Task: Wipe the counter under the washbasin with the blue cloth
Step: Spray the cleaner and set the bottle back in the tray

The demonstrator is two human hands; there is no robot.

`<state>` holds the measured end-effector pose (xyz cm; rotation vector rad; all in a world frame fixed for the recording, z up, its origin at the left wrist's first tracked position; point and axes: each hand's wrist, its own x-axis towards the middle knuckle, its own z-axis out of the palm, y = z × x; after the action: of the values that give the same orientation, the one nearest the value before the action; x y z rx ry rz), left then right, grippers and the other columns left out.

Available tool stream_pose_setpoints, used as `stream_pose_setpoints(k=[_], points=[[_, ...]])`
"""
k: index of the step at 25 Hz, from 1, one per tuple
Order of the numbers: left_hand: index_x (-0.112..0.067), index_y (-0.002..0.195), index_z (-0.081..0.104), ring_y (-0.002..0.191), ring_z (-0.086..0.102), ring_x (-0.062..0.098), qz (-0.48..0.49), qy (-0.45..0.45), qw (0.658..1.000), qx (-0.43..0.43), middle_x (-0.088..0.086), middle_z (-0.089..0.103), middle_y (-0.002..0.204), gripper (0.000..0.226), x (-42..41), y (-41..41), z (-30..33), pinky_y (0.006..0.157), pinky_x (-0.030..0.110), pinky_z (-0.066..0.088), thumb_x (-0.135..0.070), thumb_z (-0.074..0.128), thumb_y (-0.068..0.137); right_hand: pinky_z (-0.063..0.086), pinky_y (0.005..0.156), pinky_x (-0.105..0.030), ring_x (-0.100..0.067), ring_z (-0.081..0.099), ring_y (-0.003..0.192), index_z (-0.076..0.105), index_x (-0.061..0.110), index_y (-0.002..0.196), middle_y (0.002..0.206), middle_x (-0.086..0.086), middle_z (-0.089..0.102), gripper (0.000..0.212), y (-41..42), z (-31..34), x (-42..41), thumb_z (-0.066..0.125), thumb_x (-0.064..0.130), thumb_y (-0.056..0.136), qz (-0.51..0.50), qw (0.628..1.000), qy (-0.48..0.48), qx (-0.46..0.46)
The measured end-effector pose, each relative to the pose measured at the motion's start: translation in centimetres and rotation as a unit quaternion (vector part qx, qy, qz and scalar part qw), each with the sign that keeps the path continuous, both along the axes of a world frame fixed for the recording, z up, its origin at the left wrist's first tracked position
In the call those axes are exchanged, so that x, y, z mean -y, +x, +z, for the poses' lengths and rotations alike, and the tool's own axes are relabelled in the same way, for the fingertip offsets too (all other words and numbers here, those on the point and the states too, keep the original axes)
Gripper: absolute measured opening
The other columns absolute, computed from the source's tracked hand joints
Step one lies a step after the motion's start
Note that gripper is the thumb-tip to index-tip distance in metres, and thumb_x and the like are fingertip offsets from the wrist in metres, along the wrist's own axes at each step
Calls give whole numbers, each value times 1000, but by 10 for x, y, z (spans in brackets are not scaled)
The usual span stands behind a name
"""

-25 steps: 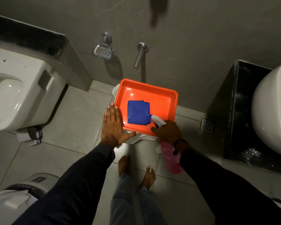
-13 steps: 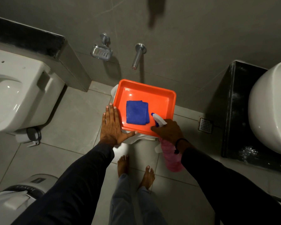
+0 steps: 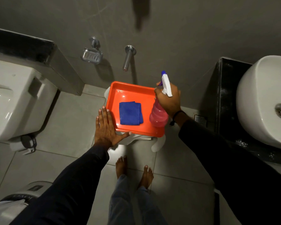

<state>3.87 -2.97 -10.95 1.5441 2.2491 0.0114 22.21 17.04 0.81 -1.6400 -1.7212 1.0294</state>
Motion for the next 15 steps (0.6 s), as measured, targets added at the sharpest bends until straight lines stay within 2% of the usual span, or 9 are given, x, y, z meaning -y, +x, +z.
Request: stream_pose_setpoints(k=[3, 7, 10, 13, 15], points=[[4, 161, -2, 159, -4, 44, 1, 7, 1000, 0, 26, -7, 171, 142, 0, 0, -4, 128, 61, 13, -97, 30, 66, 51, 85, -31, -32, 70, 78, 67, 6, 105, 80, -7, 69, 19, -11, -15, -4, 68, 12, 86, 18, 998, 53, -3], [3, 161, -4, 160, -6, 43, 2, 10, 1000, -2, 25, -9, 171, 142, 0, -2, -9, 129, 60, 12, -97, 32, 67, 45, 78, -19, -30, 71, 82, 66, 1, 112, 90, -11, 72, 24, -12, -39, -4, 66, 10, 90, 62, 992, 110, 25], [2, 162, -4, 160, -7, 42, 6, 14, 1000, 5, 24, -10, 171, 143, -1, -2, -10, 129, 60, 11, -98, 31, 67, 51, 78, -25, -29, 71, 83, 67, 1, 112, 91, -12, 73, 27, -7, -47, -5, 66, 19, 91, 82, 986, 142, 41], [1, 162, -7, 160, -9, 41, 12, -1, 1000, -2, 23, -12, 171, 144, -2, -2, -8, 129, 60, 10, -103, 19, 65, 53, 77, -25, -27, 72, 85, 67, 5, 114, 91, -8, 73, 39, 11, -54, 1, 69, 34, 88, 96, 982, 139, 80], [0, 162, -8, 160, -9, 41, 13, -12, 1000, -5, 23, -13, 171, 146, -3, -2, -7, 129, 60, 9, -105, 12, 63, 54, 71, -28, -26, 68, 76, 67, 5, 107, 80, -2, 67, 38, 24, -60, 9, 71, 37, 85, 84, 982, 138, 95]])
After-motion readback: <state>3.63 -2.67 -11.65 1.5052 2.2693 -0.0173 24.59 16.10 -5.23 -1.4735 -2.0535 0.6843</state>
